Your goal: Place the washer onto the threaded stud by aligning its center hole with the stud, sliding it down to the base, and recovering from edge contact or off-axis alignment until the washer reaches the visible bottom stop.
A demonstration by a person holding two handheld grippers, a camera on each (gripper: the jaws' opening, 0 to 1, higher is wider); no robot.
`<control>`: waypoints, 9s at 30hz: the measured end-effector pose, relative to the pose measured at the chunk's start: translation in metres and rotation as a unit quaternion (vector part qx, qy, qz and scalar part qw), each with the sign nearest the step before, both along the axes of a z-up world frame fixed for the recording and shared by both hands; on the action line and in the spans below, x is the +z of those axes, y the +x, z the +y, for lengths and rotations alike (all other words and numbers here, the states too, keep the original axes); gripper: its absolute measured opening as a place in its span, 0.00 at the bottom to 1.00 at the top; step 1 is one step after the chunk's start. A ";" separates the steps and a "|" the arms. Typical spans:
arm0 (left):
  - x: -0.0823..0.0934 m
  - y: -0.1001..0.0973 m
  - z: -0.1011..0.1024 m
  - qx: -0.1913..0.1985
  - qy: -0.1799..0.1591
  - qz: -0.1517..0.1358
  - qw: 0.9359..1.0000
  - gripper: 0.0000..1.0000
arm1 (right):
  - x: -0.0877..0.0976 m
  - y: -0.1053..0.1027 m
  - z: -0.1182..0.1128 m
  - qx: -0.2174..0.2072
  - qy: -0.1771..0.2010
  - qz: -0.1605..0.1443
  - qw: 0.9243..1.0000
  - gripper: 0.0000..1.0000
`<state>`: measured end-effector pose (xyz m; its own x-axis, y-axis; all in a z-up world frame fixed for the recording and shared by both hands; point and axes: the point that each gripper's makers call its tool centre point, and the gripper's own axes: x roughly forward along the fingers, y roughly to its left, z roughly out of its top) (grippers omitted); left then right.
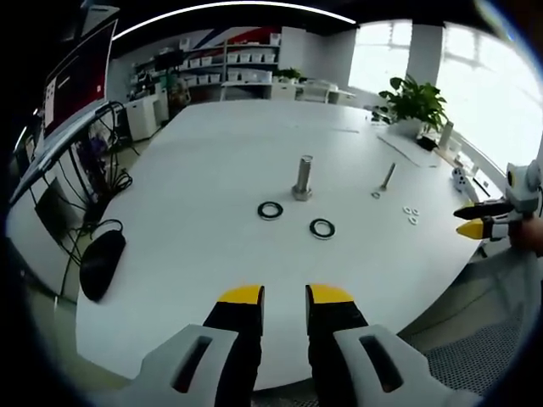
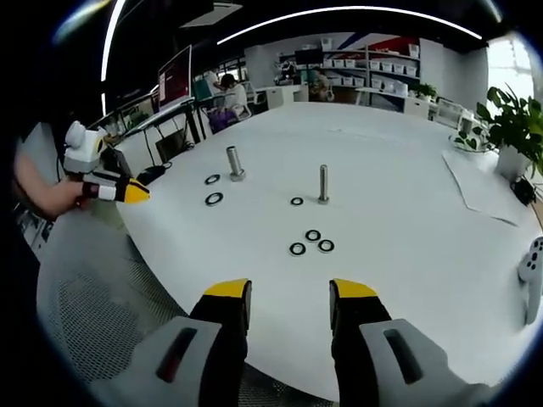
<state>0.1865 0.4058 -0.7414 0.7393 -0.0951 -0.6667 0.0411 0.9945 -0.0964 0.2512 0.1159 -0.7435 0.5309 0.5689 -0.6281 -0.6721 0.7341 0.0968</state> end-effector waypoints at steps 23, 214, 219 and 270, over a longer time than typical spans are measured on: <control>-0.003 -0.001 0.003 0.005 0.006 0.006 1.000 0.16 | 0.002 -0.001 0.003 0.002 0.012 0.002 1.000 0.39; -0.054 0.143 0.001 -0.241 0.133 0.303 0.912 0.19 | 0.001 -0.003 0.001 0.001 0.031 0.023 0.999 0.38; -0.055 0.141 -0.002 -0.235 0.133 0.314 0.910 0.19 | 0.001 -0.002 0.001 -0.001 0.031 0.023 0.999 0.38; 0.020 0.179 -0.041 -0.311 0.124 0.251 0.908 0.19 | -0.001 -0.001 -0.002 -0.007 0.025 0.025 0.999 0.38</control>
